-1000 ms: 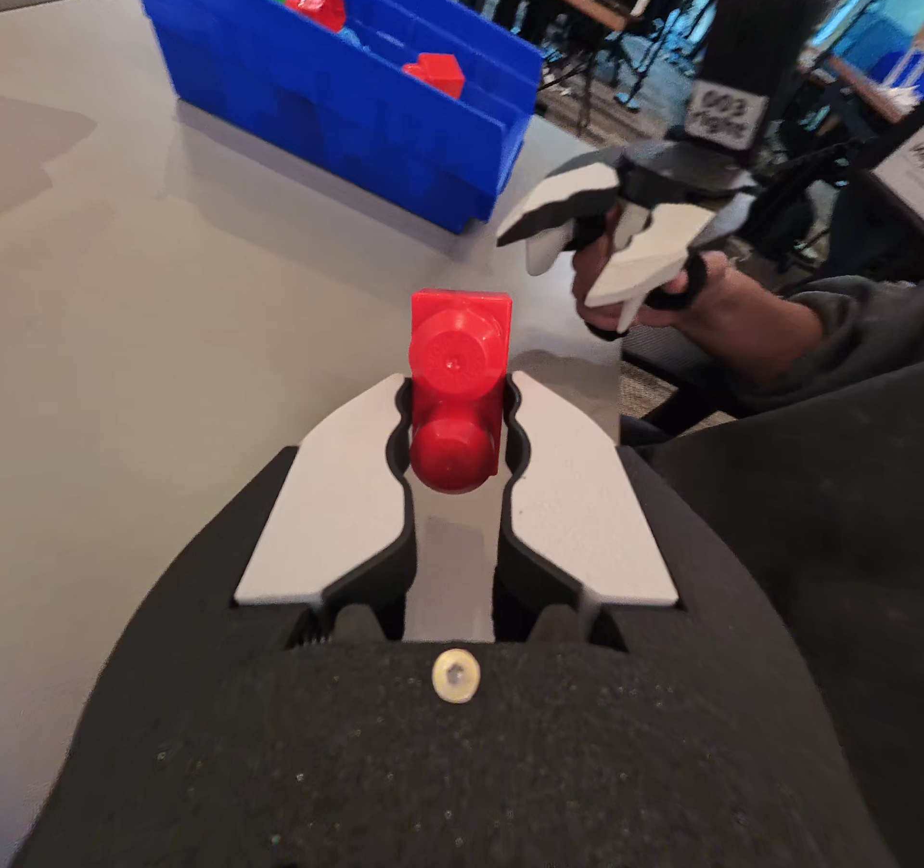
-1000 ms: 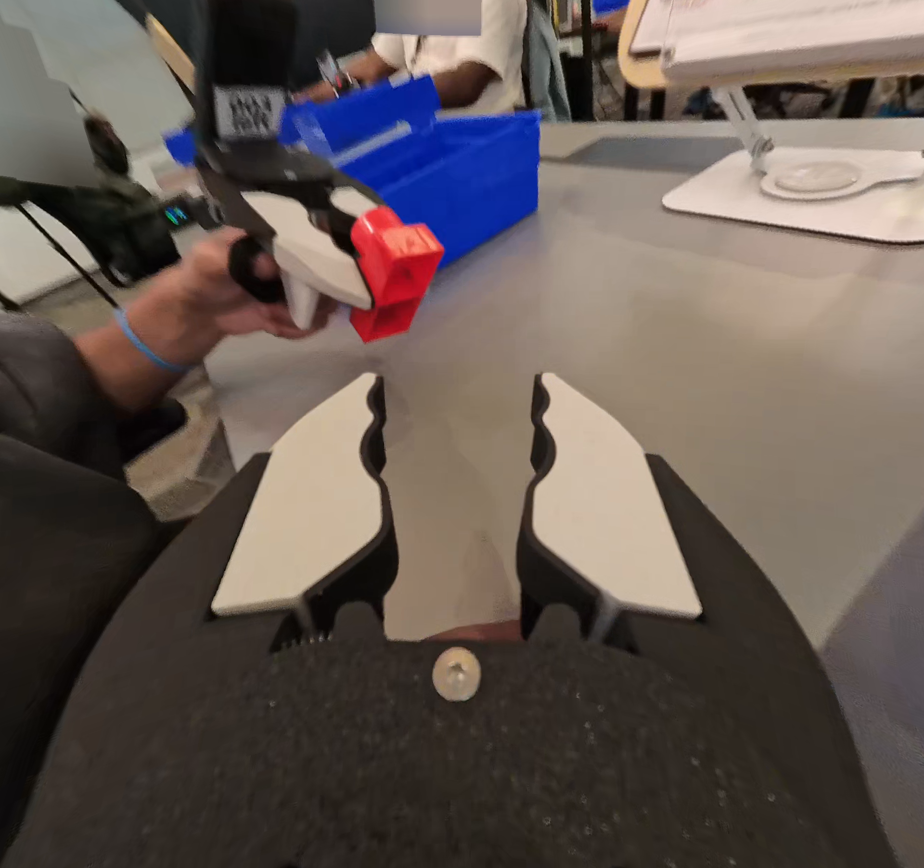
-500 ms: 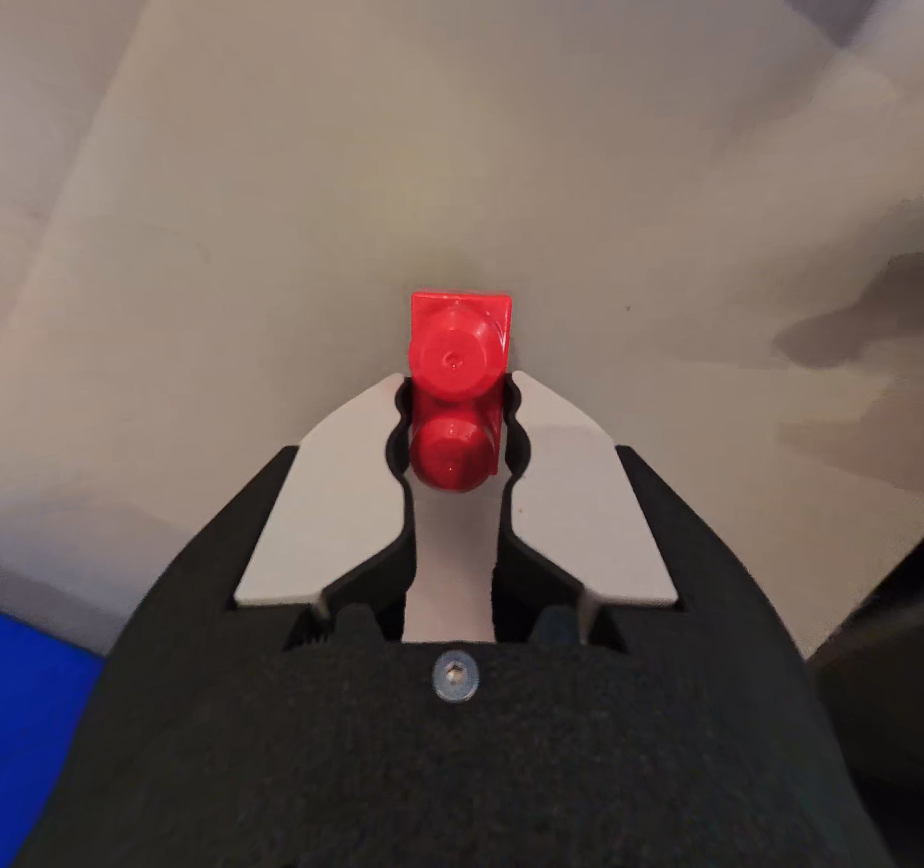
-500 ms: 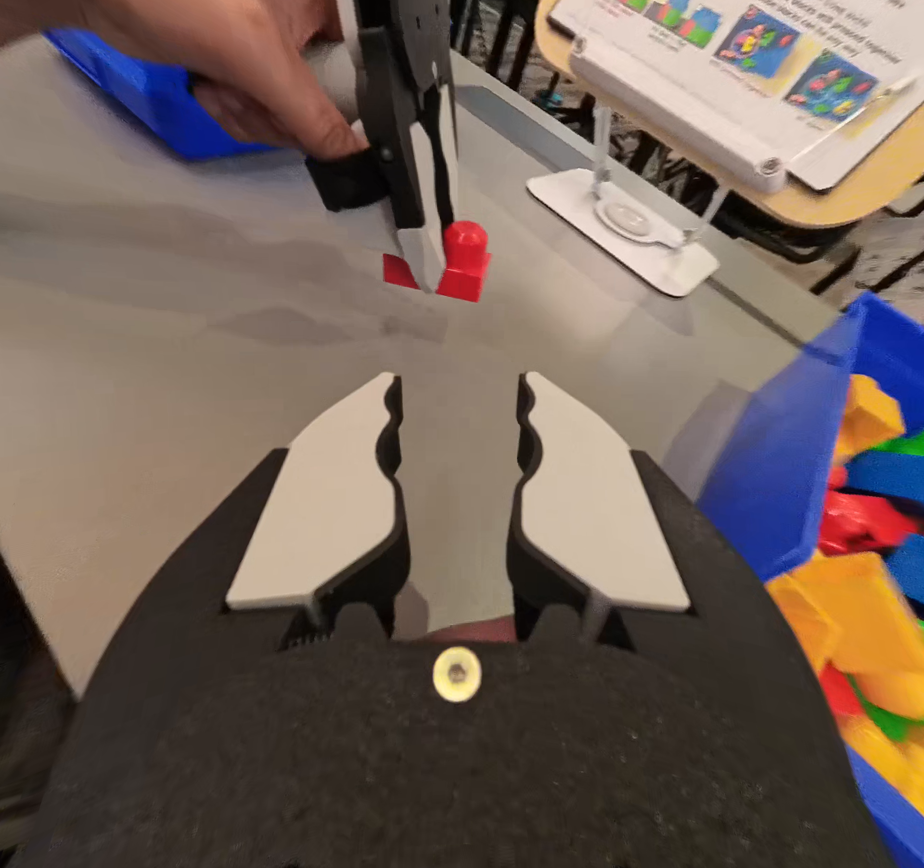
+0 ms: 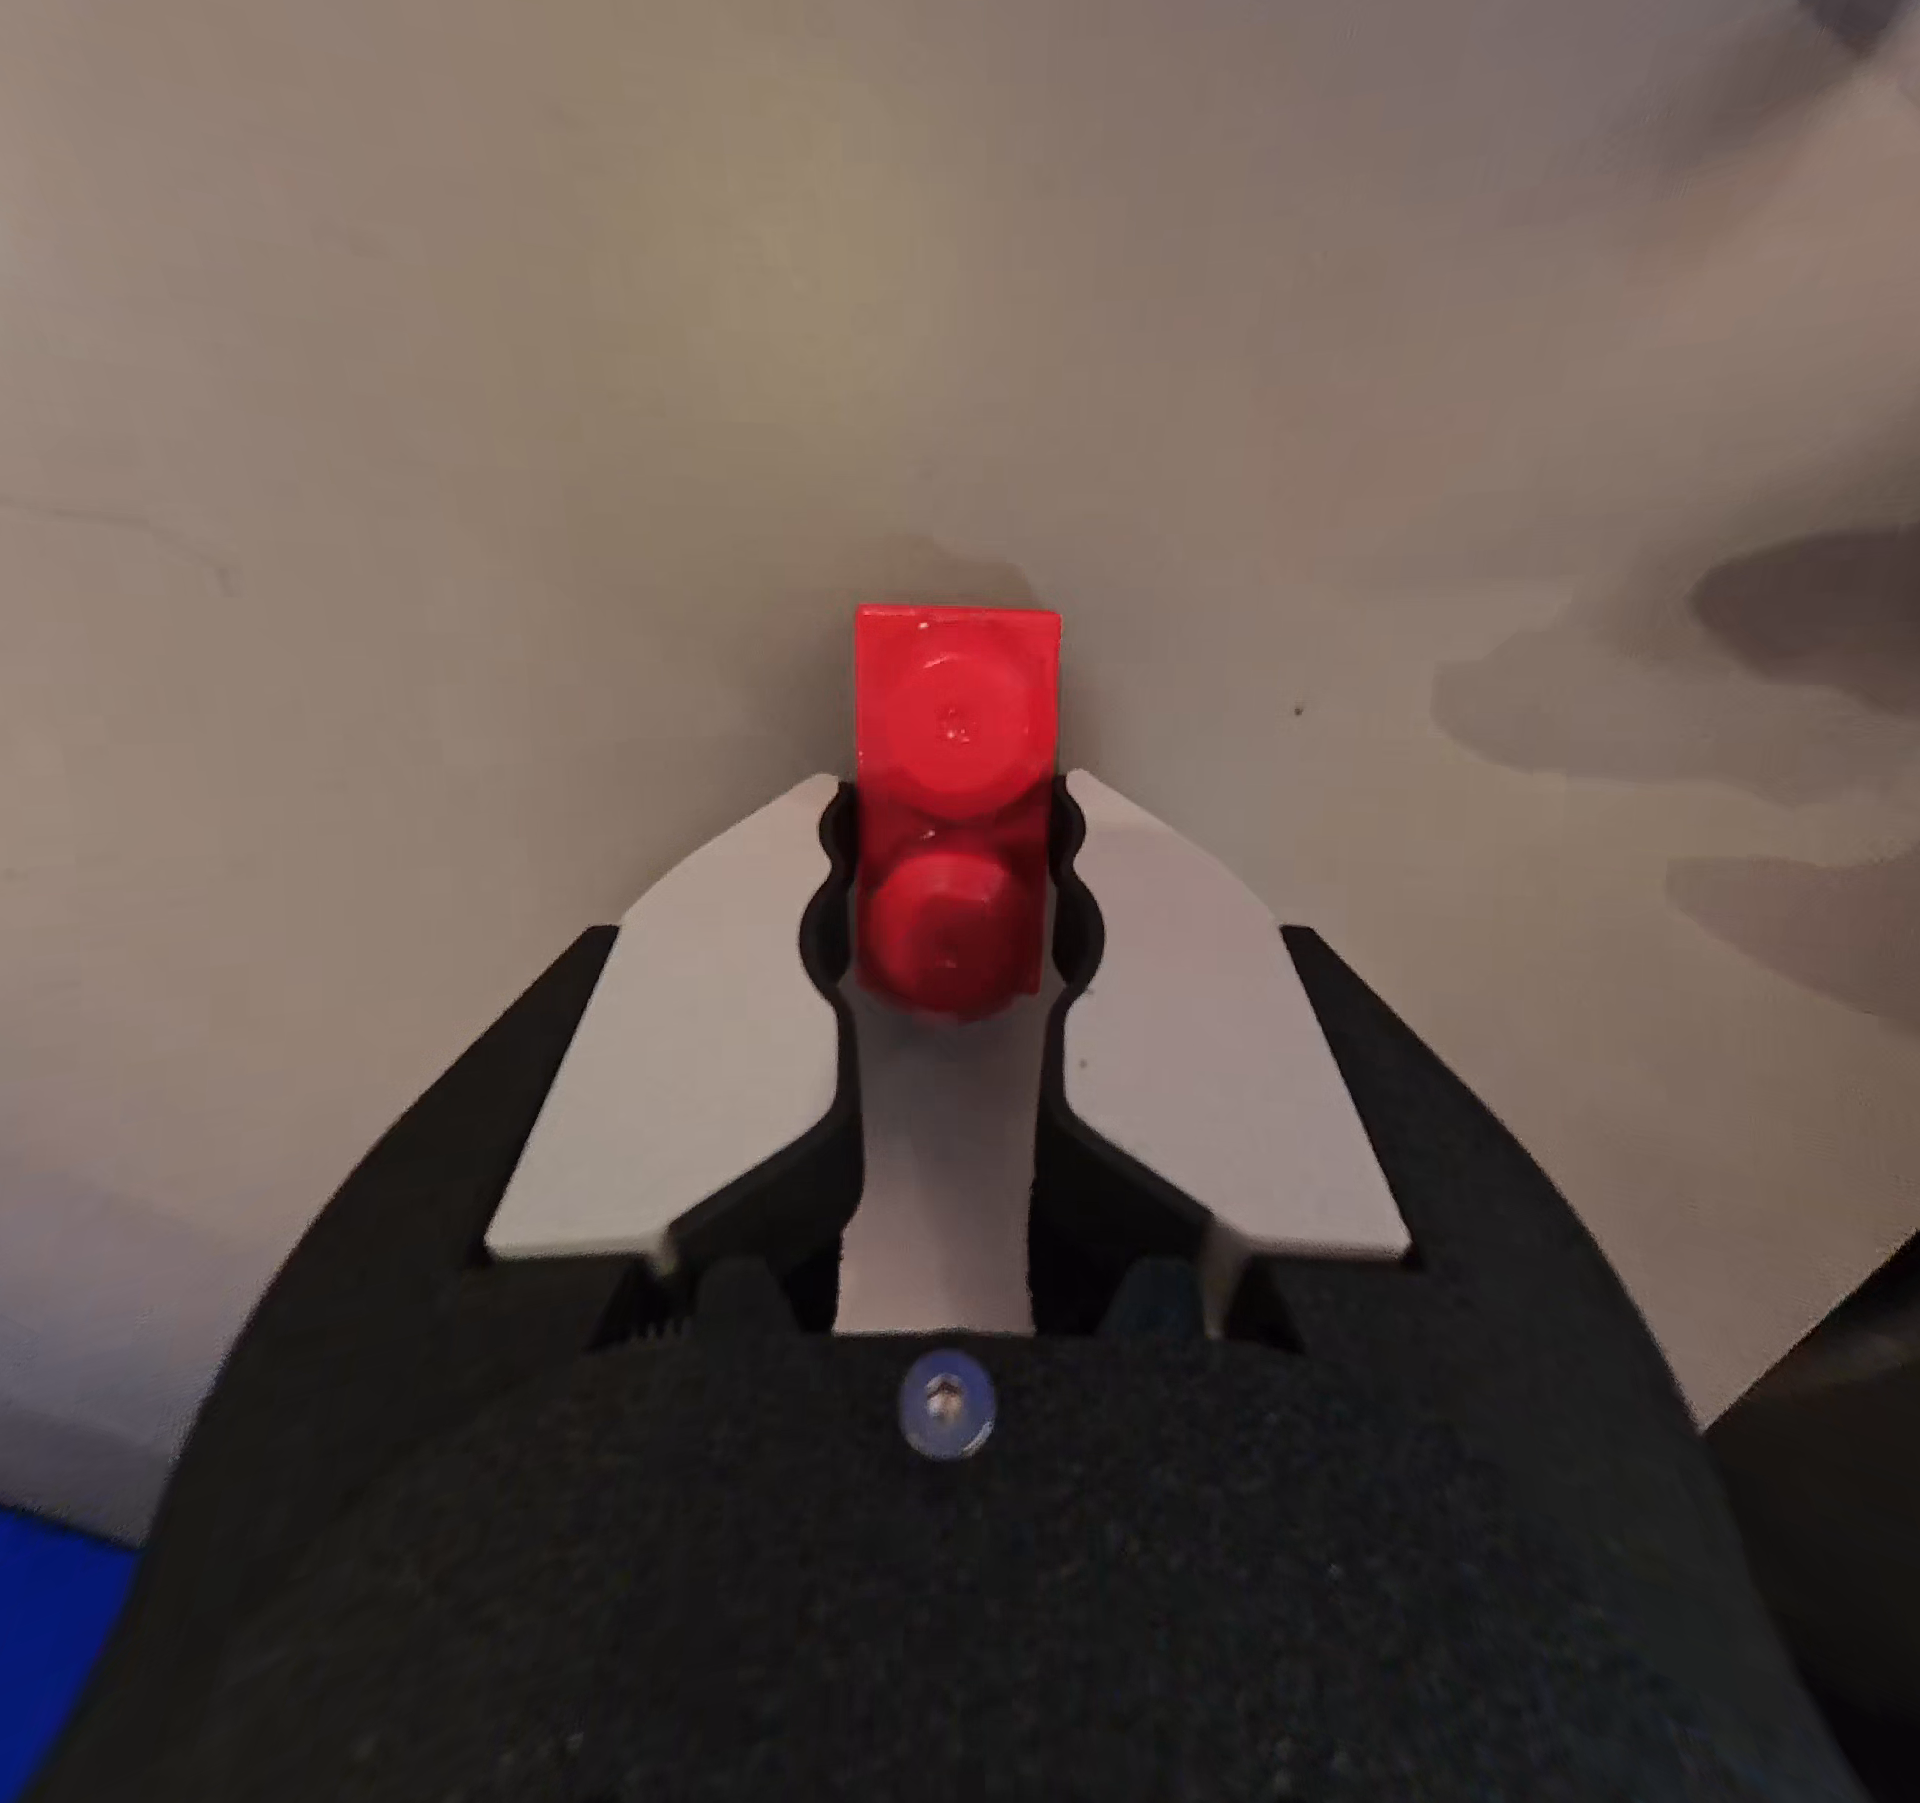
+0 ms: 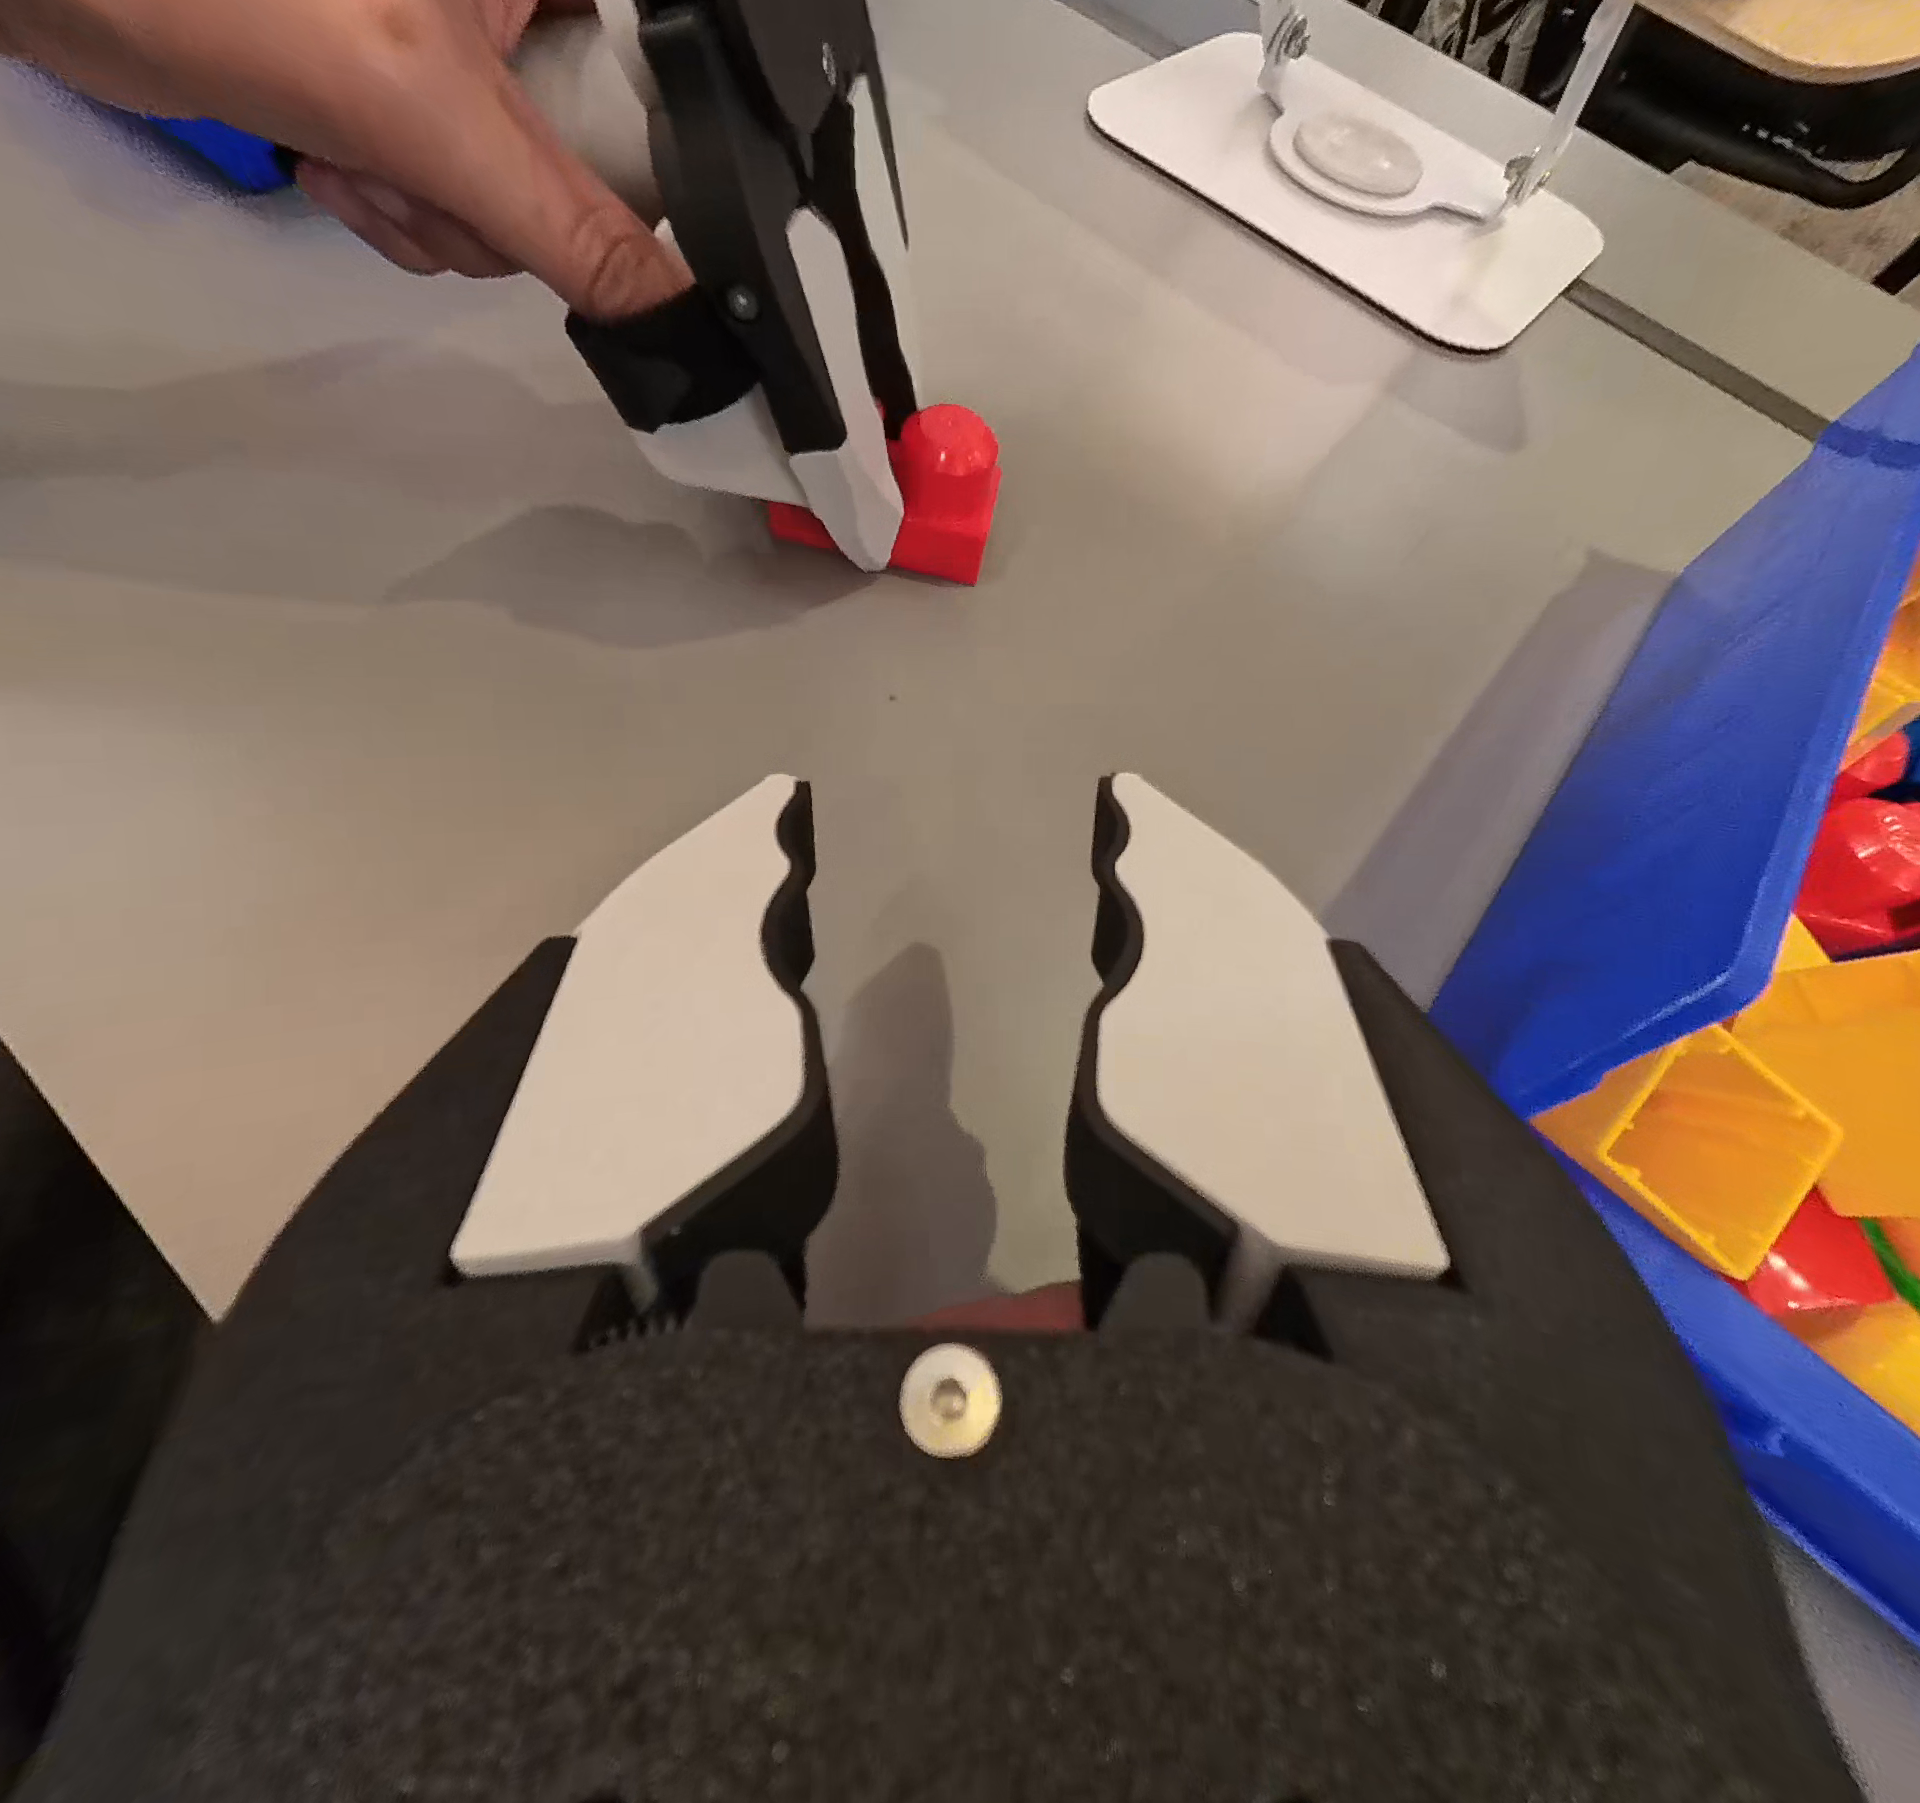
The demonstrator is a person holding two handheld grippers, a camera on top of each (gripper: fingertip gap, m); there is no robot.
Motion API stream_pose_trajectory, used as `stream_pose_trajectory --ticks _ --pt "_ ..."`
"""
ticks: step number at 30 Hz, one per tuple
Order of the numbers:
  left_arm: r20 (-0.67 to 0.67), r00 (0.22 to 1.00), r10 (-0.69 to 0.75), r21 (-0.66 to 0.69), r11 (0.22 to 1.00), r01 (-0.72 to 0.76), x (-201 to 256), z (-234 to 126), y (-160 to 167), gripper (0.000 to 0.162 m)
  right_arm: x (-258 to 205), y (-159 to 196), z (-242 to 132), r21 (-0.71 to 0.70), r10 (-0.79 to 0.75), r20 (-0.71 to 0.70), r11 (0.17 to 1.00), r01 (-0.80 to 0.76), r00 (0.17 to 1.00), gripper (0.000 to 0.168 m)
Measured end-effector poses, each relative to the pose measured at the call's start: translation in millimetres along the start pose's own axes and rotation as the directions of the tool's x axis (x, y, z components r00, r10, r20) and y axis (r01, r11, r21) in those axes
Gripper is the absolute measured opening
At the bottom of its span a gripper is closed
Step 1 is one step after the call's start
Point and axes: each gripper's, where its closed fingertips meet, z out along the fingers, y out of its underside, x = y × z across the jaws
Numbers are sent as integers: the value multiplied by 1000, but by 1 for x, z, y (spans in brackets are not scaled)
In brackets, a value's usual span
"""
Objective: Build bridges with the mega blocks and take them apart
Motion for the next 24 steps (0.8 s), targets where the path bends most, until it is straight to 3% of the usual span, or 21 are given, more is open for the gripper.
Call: stream_pose_trajectory --ticks 4,7,13,18,24 --pt "5 1000 -7 36 999 7 0 -4 2 48 1 4 6 -10 80 15 997 -80 997 52" --pt "55 998 -37 195 980 26 0 -30 7 53 -1 11 14 -36 172 25 985 -171 985 57" --pt "-87 985 -151 499 849 174 37 -76 66 53 -6 10 34 -73 214 -33 974 -216 976 71" --pt "-264 941 -210 564 758 328 62 -85 112 50 -13 -8 68 -103 205 -76 972 -212 976 76" --pt "-218 957 -190 593 753 285 58 -93 126 50 -17 -34 109 -124 234 -120 961 -249 965 78"
